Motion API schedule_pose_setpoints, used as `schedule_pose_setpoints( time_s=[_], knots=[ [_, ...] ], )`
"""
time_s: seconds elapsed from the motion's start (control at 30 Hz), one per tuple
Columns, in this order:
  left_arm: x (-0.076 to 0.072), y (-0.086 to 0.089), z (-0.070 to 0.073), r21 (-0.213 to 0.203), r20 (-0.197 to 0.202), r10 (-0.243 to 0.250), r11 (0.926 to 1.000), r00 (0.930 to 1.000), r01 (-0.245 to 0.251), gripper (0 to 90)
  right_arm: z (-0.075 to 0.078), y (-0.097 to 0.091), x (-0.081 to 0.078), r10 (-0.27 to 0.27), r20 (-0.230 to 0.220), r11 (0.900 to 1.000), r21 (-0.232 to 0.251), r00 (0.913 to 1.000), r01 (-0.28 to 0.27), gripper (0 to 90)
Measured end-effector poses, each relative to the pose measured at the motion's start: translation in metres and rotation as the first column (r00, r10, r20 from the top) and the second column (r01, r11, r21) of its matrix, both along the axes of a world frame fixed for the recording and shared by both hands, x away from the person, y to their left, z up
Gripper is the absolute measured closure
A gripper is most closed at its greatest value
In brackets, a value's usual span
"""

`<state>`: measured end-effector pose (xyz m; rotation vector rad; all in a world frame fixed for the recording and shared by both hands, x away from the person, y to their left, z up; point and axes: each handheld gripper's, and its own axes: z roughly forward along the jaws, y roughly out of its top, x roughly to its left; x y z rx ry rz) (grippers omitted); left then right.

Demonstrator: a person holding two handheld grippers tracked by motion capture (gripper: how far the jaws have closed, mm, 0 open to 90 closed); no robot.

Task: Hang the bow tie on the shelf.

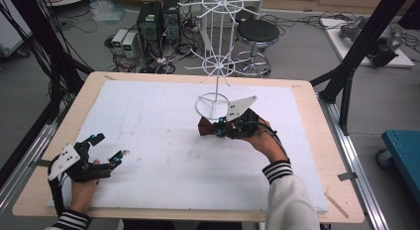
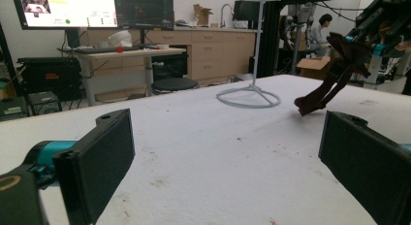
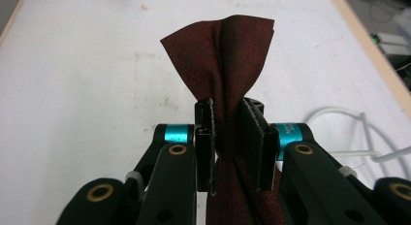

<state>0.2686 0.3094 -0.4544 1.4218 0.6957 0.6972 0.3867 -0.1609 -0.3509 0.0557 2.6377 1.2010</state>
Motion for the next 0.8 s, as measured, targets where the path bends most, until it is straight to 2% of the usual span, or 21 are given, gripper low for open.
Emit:
schedule_pose_setpoints(
  time_s=[0.07, 0.27, 0.37, 0.47, 0.5, 0.53, 0.6, 0.77, 0.8],
  knots=[
    [0.0, 0.0, 0.0, 0.0, 0.001, 0.0, 1.0, 1.0, 0.0, 6.2, 0.004, -0.003, -0.001, -0.014, 0.012, 0.9993, 0.034, 0.9998, 0.013, 76.9],
    [0.0, 0.0, 0.0, -0.001, 0.001, 0.0, 1.0, 1.0, 0.0, 6.2, 0.01, -0.007, -0.004, -0.032, 0.022, 0.9969, 0.073, 0.9993, 0.03, 76.9],
    [0.0, 0.0, 0.0, 0.0, 0.0, 0.0, 1.0, 1.0, 0.0, 6.2, 0.015, -0.01, -0.006, -0.047, 0.031, 0.9919, 0.119, 0.9984, 0.043, 76.9],
    [0.0, 0.0, 0.0, 0.0, 0.001, 0.0, 1.0, 1.0, 0.0, 6.2, 0.018, -0.012, -0.007, -0.062, 0.044, 0.9888, 0.139, 0.9971, 0.056, 76.9],
    [0.0, 0.0, 0.0, 0.0, 0.0, 0.0, 1.0, 1.0, 0.0, 6.2, 0.021, -0.014, -0.009, -0.073, 0.041, 0.9838, 0.167, 0.9965, 0.065, 76.9],
    [0.0, 0.0, 0.0, 0.0, 0.0, 0.0, 1.0, 1.0, 0.0, 6.2, 0.021, -0.014, -0.009, -0.073, 0.041, 0.9838, 0.167, 0.9965, 0.065, 76.9],
    [0.0, 0.0, 0.0, 0.0, 0.0, 0.001, 1.0, 1.0, -0.001, 6.2, 0.026, -0.016, -0.012, -0.091, 0.054, 0.9766, 0.2, 0.9943, 0.079, 76.9],
    [0.0, 0.0, 0.0, 0.001, 0.001, 0.0, 1.0, 1.0, 0.0, 6.2, 0.031, -0.02, -0.014, -0.12, 0.069, 0.9676, 0.232, 0.9904, 0.101, 76.9],
    [0.0, 0.0, 0.0, 0.001, 0.001, 0.0, 1.0, 1.0, 0.0, 6.2, 0.032, -0.021, -0.015, -0.134, 0.067, 0.9618, 0.249, 0.9887, 0.113, 76.9]
  ],
)
